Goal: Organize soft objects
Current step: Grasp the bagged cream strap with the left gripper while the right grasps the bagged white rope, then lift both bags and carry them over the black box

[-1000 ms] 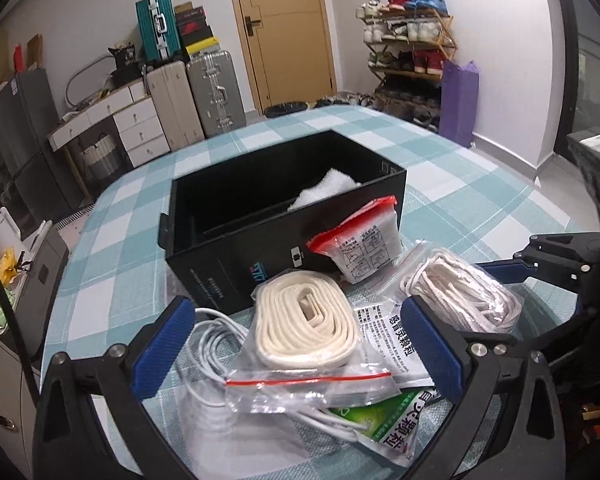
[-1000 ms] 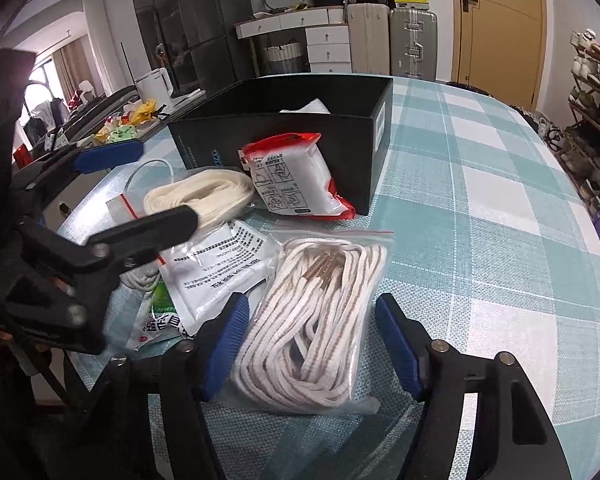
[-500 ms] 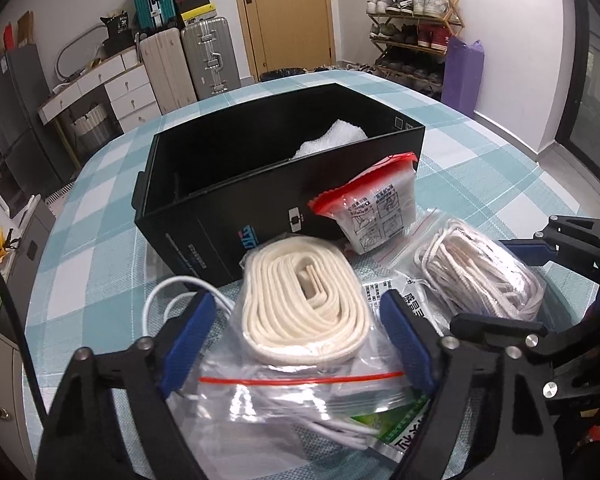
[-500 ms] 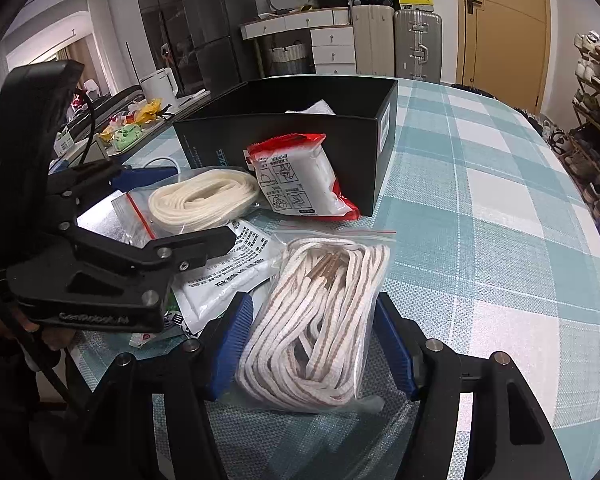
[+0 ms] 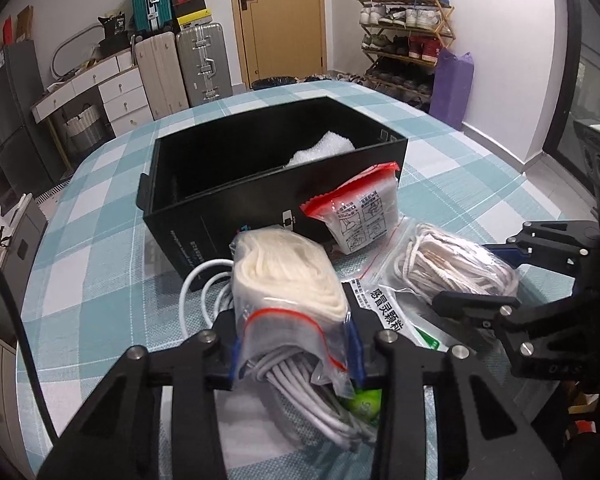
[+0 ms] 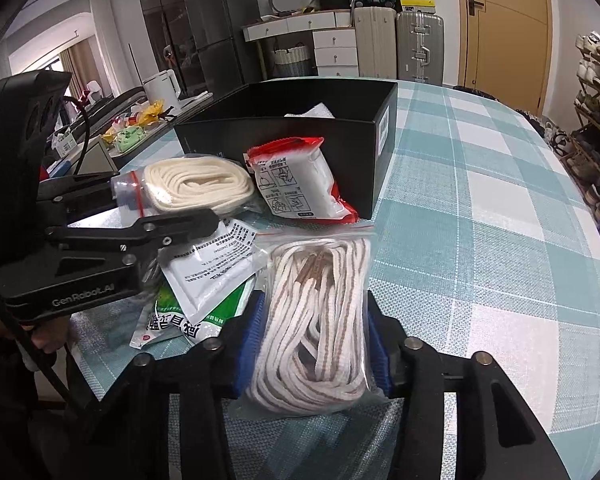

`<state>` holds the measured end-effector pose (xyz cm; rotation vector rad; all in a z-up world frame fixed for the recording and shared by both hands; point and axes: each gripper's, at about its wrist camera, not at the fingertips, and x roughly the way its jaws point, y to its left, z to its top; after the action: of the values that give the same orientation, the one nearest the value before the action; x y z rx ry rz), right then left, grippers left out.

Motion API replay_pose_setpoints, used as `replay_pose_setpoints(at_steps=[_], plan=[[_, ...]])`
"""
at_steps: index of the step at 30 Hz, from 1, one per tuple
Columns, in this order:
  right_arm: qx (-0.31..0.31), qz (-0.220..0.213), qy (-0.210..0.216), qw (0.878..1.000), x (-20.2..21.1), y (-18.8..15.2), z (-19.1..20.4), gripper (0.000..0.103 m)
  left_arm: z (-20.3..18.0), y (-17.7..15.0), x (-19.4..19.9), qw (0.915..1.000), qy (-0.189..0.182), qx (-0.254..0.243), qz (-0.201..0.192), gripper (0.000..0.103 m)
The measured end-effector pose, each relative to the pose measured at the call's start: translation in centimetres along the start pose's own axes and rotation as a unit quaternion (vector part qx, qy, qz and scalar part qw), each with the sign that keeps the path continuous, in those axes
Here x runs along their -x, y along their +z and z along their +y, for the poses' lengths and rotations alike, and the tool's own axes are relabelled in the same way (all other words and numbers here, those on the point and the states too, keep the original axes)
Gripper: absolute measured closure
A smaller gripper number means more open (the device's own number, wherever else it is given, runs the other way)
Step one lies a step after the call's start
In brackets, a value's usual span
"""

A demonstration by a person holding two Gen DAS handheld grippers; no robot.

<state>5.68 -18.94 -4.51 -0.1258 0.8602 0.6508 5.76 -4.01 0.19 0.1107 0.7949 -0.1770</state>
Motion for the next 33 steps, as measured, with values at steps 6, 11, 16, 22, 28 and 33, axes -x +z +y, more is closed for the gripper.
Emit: replay_pose_setpoints(at_steps=[6,11,16,22,28,33], plan=[[0.003,-0.017,0.001,1.000,0.7,0.3,0.1,0.061,0.7,0.1,1.4,0.9997,-0.014,0.010,-0.020,0.069],[0.006,-0.039,0.001,0.999,1.7,0.5,0.2,0.061,1.0,0.0,2.5,0.9989,-0.022,0.018,-0.037,0.070],[0.004,-0.062,0.003,0.998,2.7,0.9,0.4,0.061,1.4,0.2,3.7,0.9974,-0.027,0.029,-0.060,0.072],[0.003,-0.085,0.005,0.996,3.8,1.3,0.6,0.062,2.2,0.2,4.5,0.9958,-0.032,0.041,-0.075,0.073],[0.004,-0.110,0.004,0.994,5.0,1.7,0.8,0.062,2.7,0.2,5.4,0.9943,-0.029,0.051,-0.089,0.073],[0.001,-0.128,0.006,0.992,5.9,2.4,1.0,0.062,3.1,0.4,6.7,0.9925,-0.027,0.056,-0.105,0.073]])
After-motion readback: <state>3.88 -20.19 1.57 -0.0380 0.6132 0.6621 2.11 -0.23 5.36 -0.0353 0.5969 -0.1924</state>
